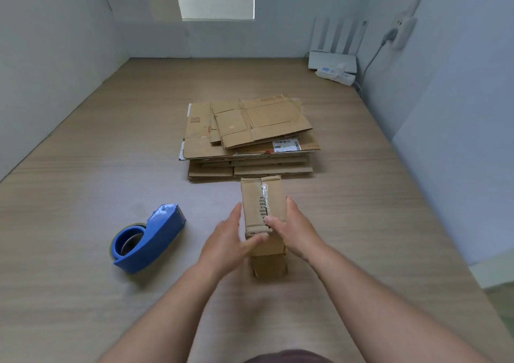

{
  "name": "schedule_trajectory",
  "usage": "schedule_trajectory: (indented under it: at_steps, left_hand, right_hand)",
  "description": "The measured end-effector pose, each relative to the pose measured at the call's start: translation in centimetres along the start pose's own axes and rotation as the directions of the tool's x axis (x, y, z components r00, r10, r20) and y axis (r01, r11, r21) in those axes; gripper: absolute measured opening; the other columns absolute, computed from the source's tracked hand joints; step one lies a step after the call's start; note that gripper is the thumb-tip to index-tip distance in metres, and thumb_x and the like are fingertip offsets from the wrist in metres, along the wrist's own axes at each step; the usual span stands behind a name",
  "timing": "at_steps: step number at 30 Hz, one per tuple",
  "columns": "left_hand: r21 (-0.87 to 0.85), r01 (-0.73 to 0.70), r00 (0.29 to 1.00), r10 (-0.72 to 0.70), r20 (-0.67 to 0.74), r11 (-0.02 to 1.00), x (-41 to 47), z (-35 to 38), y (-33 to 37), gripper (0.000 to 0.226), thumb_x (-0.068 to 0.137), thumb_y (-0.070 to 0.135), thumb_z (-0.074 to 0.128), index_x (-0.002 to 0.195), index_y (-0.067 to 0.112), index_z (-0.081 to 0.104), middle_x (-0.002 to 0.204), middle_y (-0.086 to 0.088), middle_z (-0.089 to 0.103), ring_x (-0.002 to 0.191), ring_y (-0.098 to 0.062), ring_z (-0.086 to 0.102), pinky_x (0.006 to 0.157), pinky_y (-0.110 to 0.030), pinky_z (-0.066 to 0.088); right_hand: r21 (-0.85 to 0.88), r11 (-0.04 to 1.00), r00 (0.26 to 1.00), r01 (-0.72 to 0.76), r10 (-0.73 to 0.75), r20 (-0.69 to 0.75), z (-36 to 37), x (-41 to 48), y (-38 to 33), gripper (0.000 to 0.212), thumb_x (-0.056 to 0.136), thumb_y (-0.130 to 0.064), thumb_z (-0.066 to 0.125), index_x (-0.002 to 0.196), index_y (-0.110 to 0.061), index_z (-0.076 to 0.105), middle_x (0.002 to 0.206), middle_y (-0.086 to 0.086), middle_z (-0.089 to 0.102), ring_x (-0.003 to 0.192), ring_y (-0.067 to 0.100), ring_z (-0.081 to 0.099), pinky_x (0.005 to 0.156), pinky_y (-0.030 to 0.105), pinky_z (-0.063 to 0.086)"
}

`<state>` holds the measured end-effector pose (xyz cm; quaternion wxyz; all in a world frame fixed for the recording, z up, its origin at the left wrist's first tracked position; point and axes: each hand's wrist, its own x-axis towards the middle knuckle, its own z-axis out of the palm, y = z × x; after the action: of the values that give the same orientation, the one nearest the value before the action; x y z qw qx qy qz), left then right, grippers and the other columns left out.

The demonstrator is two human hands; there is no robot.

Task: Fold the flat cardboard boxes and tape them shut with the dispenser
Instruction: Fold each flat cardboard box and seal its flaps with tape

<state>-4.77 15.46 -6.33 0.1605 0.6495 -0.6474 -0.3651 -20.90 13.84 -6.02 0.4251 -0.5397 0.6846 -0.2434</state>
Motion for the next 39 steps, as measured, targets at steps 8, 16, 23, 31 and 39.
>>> schedule_trajectory:
  at_steps: [8,16,23,31,39]
  left_hand:
    - [0.176,0.432,0.840,-0.324,-0.435,0.884,0.5,-6.8,-7.7,0.064,0.092,0.037,0.058,0.136,-0.003,0.036,0.139,-0.021,0.043,0.128,-0.038,0.039,0.102,-0.046,0.036]
    - [0.111,0.636,0.718,-0.533,-0.447,0.764,1.3,-7.0,-9.2,0.071,0.082,0.042,0.070,0.124,-0.006,0.040,0.122,-0.024,0.054,0.109,-0.041,0.056,0.089,-0.044,0.045]
    - [0.028,0.698,0.681,-0.650,-0.339,0.716,1.6,-8.4,-10.2,0.057,0.074,0.037,0.076,0.112,0.000,0.056,0.095,-0.015,0.068,0.084,-0.031,0.064,0.069,-0.034,0.048]
    - [-0.108,0.375,0.904,-0.389,-0.176,0.921,0.1,-8.6,-6.5,0.031,0.080,0.036,0.074,0.101,0.017,0.060,0.087,-0.003,0.062,0.079,-0.023,0.059,0.061,-0.031,0.043]
    - [-0.294,0.005,0.995,0.024,0.093,0.956,-2.4,-11.4,0.2,0.032,0.080,0.012,0.076,0.102,0.031,0.063,0.095,0.003,0.070,0.088,-0.010,0.064,0.068,-0.017,0.045]
  right_hand:
    - [-0.002,1.000,1.000,-0.005,0.005,0.010,0.0,0.1,0.1,0.044,0.089,-0.034,0.062,0.126,-0.020,0.041,0.117,0.002,0.061,0.103,0.021,0.060,0.091,0.037,0.050]
    - [-0.016,1.000,1.000,-0.007,0.007,0.004,-0.1,-0.2,-0.2,0.046,0.089,-0.034,0.063,0.127,-0.020,0.041,0.117,0.001,0.062,0.102,0.021,0.062,0.091,0.038,0.050]
    - [-0.031,1.000,1.000,-0.007,0.007,-0.009,-0.2,-0.2,-0.3,0.042,0.089,-0.034,0.064,0.123,-0.019,0.043,0.115,-0.001,0.061,0.099,0.017,0.060,0.082,0.029,0.047]
    - [-0.098,0.995,0.999,0.012,-0.014,-0.028,-0.7,-0.8,-1.2,0.065,0.090,-0.034,0.064,0.141,-0.013,0.031,0.133,0.004,0.049,0.120,0.021,0.050,0.092,0.028,0.039]
    - [-0.159,0.987,0.997,0.031,-0.041,-0.060,-0.8,-0.5,-1.1,0.080,0.085,-0.041,0.067,0.148,-0.021,0.022,0.138,0.004,0.044,0.123,0.021,0.046,0.101,0.038,0.043]
